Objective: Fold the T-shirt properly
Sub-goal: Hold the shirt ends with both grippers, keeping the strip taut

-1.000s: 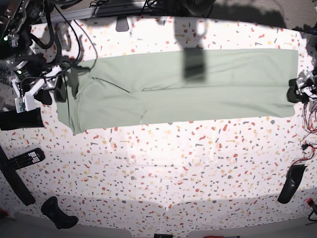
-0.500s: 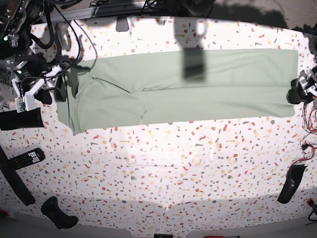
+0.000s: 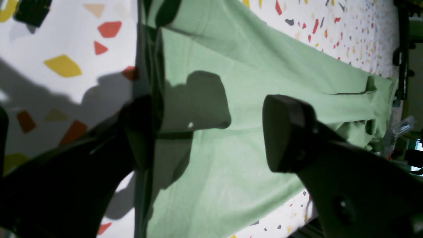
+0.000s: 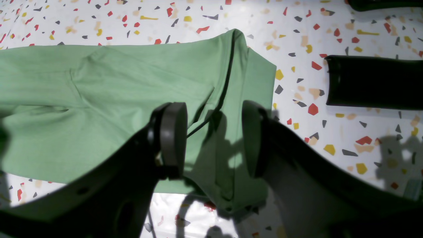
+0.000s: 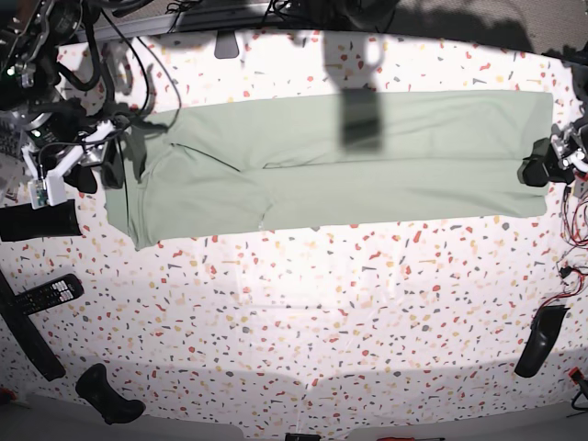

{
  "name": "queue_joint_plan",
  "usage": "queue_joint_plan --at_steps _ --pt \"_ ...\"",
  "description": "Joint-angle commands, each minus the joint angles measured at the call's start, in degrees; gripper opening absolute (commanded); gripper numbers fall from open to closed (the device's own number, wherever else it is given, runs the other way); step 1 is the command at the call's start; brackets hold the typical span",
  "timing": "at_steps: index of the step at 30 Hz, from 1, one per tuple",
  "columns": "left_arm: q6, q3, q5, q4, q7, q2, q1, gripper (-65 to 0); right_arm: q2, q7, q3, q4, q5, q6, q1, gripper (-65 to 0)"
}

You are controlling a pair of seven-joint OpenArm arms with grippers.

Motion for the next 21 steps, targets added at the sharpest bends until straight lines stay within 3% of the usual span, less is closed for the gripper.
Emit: queue_joint_plan --at_steps 1,6,14,16,19,21 --pt "-0.2 0.07 0.31 0.26 1.88 -0.94 -0.17 -20.0 0.79 1.31 0.33 1.11 0.66 0.49 0.46 -39.0" --pt "-0.2 0.07 -5.42 0.26 1.88 -0.94 -0.2 -20.0 0.79 1.31 0.33 1.11 0.66 0.49 0.46 -39.0" --pt "-0.2 0.07 -4.94 0.26 0.96 -0.94 -0.2 -22.0 0.79 1.29 0.33 1.11 0.66 0.49 0.46 -39.0" --pt "-0.2 0.07 -4.92 0.26 0.72 -0.94 -0.2 -29.7 0.79 1.29 0.33 1.11 0.66 0.49 0.46 -39.0" --pt "-0.22 0.07 -4.92 0.26 -0.85 -0.94 -0.33 -48.8 0.79 1.29 0.33 1.11 0.66 0.49 0.46 -39.0" --pt "-0.2 0.07 -4.94 0.26 -1.62 -0.96 -0.52 -58.0 0.79 1.27 0.33 1.11 0.66 0.49 0.46 -39.0"
